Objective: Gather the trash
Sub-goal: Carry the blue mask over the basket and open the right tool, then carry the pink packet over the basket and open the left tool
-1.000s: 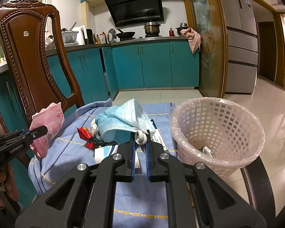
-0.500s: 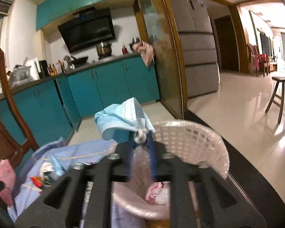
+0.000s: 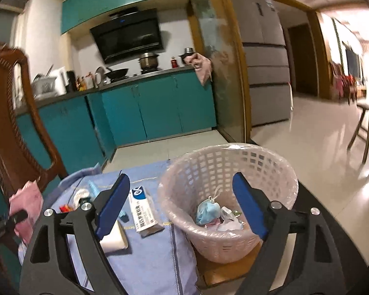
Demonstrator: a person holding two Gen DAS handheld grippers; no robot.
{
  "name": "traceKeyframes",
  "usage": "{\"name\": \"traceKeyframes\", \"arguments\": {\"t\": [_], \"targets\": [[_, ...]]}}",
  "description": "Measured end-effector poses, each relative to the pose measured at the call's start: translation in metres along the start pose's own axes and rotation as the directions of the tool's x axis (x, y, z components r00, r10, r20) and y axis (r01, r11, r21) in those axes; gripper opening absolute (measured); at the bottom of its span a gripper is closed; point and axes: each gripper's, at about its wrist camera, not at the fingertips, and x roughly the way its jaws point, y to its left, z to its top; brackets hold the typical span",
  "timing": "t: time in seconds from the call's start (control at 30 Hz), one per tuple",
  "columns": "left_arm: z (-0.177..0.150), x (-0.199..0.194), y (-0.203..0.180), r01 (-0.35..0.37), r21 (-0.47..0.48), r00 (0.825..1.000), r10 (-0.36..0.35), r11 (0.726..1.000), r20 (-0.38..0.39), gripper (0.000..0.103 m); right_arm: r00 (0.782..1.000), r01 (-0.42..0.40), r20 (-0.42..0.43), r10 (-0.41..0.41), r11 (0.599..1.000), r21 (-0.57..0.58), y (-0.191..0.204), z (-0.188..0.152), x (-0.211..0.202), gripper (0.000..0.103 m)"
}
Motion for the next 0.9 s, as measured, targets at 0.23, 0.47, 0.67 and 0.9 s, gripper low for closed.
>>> {"name": "traceKeyframes", "arguments": {"t": [0.23, 0.47, 0.67, 0.9], "targets": [[-0.003, 0.007, -0.001, -0.018, 0.011, 1.000, 0.018, 1.000, -0.022, 0.020, 1.000, -0.001, -0.008, 0.001, 1.000, 0.027, -0.007, 0.004, 0.004, 0.085], [0.001, 0.006, -0.015, 0.025, 0.022, 1.000, -0.025, 0.999, -0.003, 0.020, 1.000, -0.008, 0.000, 0.008, 0.998, 0.063, -0.016, 0.007, 0.002, 0.085], [0.034, 0.014, -0.064, 0.170, 0.028, 0.985, -0.169, 0.985, -0.015, 0.020, 0.998, 0.034, 0.040, -0.041, 0.986, 0.164, -0.040, 0.010, -0.005, 0.085], [0.115, 0.051, -0.182, 0.415, 0.076, 0.910, -0.415, 0.907, -0.008, 0.027, 0.966, 0.096, 0.197, -0.167, 0.939, 0.329, -0.076, 0.015, -0.039, 0.085]]}}
